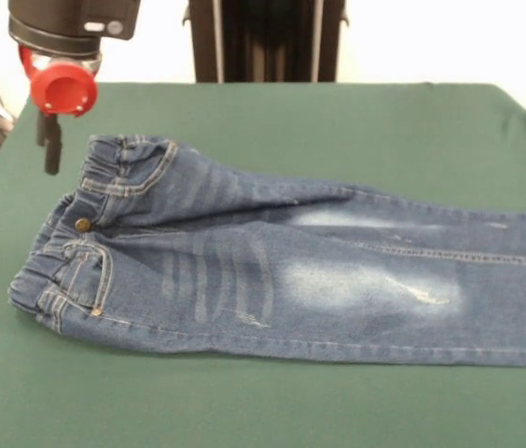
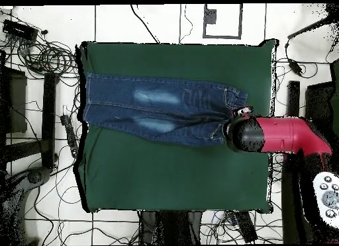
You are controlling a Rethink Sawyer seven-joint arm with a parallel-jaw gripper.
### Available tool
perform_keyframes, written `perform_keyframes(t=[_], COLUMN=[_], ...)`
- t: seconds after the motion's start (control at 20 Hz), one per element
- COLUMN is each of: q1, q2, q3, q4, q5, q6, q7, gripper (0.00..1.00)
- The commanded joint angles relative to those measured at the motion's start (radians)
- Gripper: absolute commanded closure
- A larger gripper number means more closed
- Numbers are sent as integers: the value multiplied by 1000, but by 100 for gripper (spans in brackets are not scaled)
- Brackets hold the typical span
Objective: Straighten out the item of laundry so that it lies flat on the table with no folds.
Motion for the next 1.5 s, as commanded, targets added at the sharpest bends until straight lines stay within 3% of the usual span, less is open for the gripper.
perform_keyframes(t=[0.05,0.4,0.6,0.85,1.2,1.5], q1=[114,112,131,157,209,226], q2=[59,97,130,142,190,217], q3=[155,213,233,228,160,130], q4=[-49,-131,-178,-184,-141,-121], q5=[14,29,27,26,-11,-10], q6=[123,180,209,223,96,66], q7=[-308,-404,-400,-356,-183,-127], gripper=[0,0,0,0,0,0])
